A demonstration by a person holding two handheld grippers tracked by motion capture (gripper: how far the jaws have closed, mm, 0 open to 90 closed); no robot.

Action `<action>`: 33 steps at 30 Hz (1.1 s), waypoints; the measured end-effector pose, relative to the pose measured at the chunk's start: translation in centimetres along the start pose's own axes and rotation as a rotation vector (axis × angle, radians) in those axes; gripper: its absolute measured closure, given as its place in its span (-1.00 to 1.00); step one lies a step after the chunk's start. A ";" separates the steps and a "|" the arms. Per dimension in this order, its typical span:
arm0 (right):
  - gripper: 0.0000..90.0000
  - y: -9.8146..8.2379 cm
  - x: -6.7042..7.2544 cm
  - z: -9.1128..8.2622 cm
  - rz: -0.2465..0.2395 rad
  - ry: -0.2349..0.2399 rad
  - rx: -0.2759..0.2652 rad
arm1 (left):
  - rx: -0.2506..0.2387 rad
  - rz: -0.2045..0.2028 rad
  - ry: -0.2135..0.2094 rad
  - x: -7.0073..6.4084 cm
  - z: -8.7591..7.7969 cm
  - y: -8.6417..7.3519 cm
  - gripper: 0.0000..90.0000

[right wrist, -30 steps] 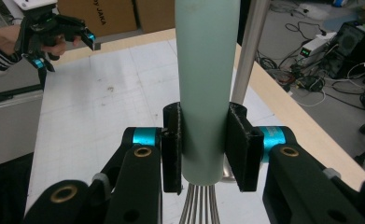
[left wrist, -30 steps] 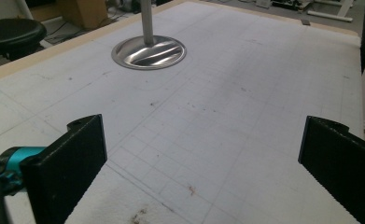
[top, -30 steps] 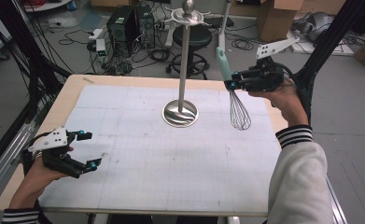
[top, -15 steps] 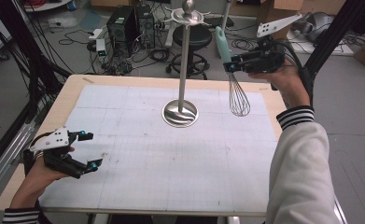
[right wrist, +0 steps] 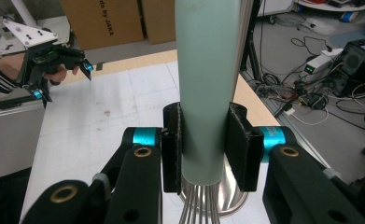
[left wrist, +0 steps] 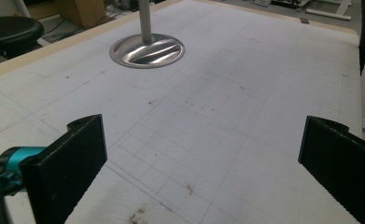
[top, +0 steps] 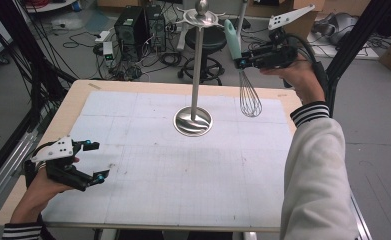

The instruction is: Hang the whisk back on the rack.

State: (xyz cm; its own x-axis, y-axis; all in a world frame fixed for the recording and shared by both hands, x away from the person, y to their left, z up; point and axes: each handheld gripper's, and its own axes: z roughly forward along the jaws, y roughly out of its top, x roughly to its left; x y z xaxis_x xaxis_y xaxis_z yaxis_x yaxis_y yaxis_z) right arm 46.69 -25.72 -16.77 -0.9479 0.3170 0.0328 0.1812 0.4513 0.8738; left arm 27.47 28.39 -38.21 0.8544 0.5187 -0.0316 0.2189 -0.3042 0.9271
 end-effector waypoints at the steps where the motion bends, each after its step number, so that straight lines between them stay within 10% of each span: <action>1: 0.54 -0.1 0.0 0.0 0.014 0.004 0.006 | 0.002 0.004 -0.002 0.0 0.0 0.0 -0.96; 33: 0.54 -0.1 -1.3 2.2 0.011 0.020 0.010 | -0.004 -0.006 -0.002 0.0 0.0 0.0 -0.96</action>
State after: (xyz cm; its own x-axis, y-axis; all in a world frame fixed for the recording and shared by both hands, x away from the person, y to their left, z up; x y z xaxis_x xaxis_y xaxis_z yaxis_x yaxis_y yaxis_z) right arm 48.46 -24.28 -17.95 -0.9508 0.3053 0.0522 0.1940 0.4559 0.8686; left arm 27.50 28.37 -38.22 0.8541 0.5188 -0.0377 0.2221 -0.2981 0.9283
